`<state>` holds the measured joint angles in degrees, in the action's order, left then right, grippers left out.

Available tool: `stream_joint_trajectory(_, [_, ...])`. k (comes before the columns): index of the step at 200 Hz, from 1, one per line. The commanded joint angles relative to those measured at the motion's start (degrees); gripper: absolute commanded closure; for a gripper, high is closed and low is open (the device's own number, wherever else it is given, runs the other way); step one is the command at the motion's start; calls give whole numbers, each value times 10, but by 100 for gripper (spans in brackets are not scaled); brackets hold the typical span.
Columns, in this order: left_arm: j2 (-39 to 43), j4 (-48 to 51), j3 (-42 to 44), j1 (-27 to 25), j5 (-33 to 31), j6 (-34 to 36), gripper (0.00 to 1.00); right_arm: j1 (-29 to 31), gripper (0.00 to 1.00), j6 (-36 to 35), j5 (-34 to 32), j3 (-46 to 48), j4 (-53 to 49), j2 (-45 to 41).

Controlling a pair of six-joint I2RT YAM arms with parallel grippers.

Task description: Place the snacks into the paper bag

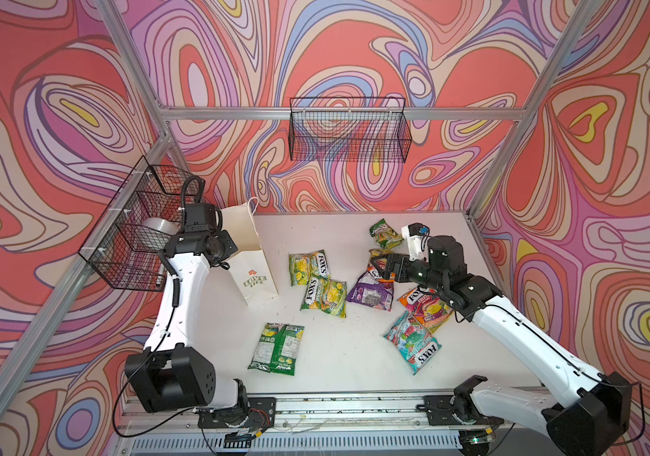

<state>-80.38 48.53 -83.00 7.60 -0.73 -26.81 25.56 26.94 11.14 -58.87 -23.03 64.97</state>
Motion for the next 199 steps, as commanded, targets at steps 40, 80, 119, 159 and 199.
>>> stream_joint_trajectory(40, [107, -4, 41, -12, 44, 12, 100, -152, 2, 98, -87, 24, -184, -36])
stream_joint_trajectory(80, [134, -14, 65, -24, 49, 25, 100, -249, 2, 173, -88, 85, -190, -44])
stream_joint_trajectory(119, [146, -25, 85, -26, 61, 38, 100, -301, 2, 242, -63, 179, -141, -65])
stream_joint_trajectory(159, [164, -28, 102, -26, 47, 59, 100, -328, 2, 250, -47, 231, -108, -54])
stream_joint_trajectory(199, [165, -34, 118, -24, 52, 65, 100, -341, 2, 250, 3, 261, 0, 2])
